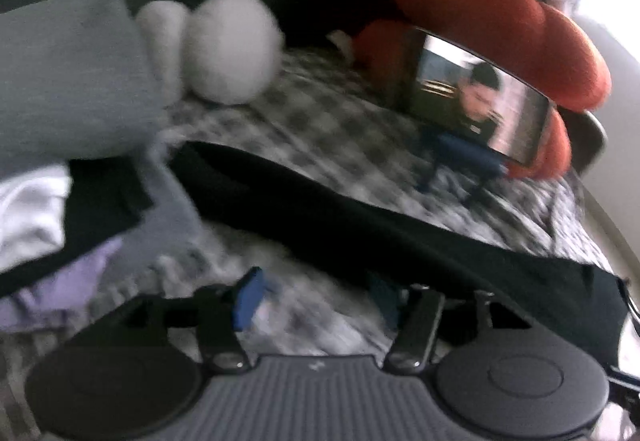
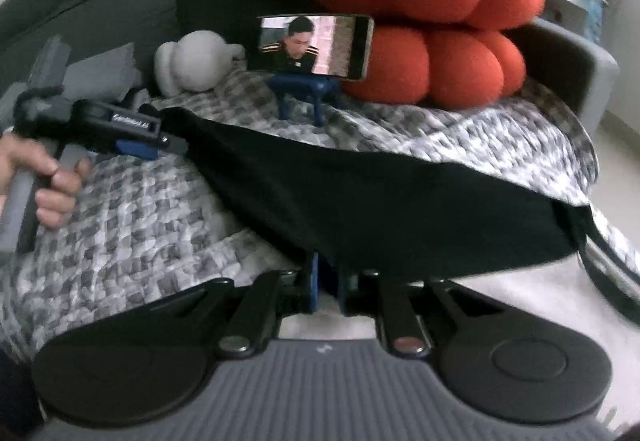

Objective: Fold clothes
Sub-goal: 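Grasp the black sleeve with both grippers and lift it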

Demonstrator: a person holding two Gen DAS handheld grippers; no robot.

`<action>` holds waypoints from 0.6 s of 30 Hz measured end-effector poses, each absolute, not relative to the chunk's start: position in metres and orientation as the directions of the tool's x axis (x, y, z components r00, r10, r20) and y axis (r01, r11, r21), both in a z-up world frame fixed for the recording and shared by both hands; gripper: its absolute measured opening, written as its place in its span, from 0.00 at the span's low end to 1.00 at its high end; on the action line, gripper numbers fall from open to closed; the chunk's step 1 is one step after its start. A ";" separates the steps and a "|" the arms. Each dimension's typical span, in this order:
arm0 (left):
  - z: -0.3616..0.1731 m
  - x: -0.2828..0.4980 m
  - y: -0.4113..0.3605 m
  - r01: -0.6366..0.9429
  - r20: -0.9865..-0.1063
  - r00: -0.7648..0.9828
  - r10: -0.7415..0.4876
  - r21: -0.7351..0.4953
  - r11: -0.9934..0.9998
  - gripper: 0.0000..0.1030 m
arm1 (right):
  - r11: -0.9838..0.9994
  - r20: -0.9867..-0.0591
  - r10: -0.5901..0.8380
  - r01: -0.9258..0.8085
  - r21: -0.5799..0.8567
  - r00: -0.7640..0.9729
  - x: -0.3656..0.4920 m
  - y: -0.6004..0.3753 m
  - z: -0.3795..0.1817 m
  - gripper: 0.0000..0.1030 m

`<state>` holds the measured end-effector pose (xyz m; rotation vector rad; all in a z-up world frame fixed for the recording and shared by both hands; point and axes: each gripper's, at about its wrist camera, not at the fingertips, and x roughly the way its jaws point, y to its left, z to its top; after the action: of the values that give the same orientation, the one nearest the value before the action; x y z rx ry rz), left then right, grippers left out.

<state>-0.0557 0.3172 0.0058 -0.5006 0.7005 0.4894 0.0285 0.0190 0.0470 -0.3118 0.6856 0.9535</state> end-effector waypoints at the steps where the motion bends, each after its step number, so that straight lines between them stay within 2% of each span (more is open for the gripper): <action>1: 0.004 -0.055 0.319 -0.576 -0.703 0.662 0.260 -0.256 0.776 0.62 | 0.551 -0.658 0.643 -0.834 0.044 0.391 0.028 0.023 0.049 0.16; 5: 0.000 -0.048 0.318 -0.573 -0.683 0.655 0.323 -0.170 0.802 0.62 | 0.524 -0.614 0.692 -0.849 0.068 0.379 0.041 0.051 0.062 0.16; 8: -0.004 -0.049 0.318 -0.566 -0.660 0.663 0.354 -0.132 0.814 0.62 | 0.450 -0.618 0.708 -0.893 0.021 0.342 0.053 0.101 0.066 0.16; 13: -0.011 -0.055 0.317 -0.508 -0.614 0.706 0.352 -0.093 0.856 0.60 | 0.249 -0.681 0.691 -0.964 -0.091 0.242 0.062 0.200 0.058 0.16; 18: -0.013 -0.058 0.322 -0.479 -0.586 0.744 0.322 -0.132 0.868 0.56 | 0.162 -0.720 0.672 -0.983 -0.084 0.172 0.069 0.250 0.044 0.16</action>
<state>-0.0579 0.3216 -0.0127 -0.2835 0.5845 0.4452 0.0690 0.2500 0.0441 -0.6287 0.6081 1.2907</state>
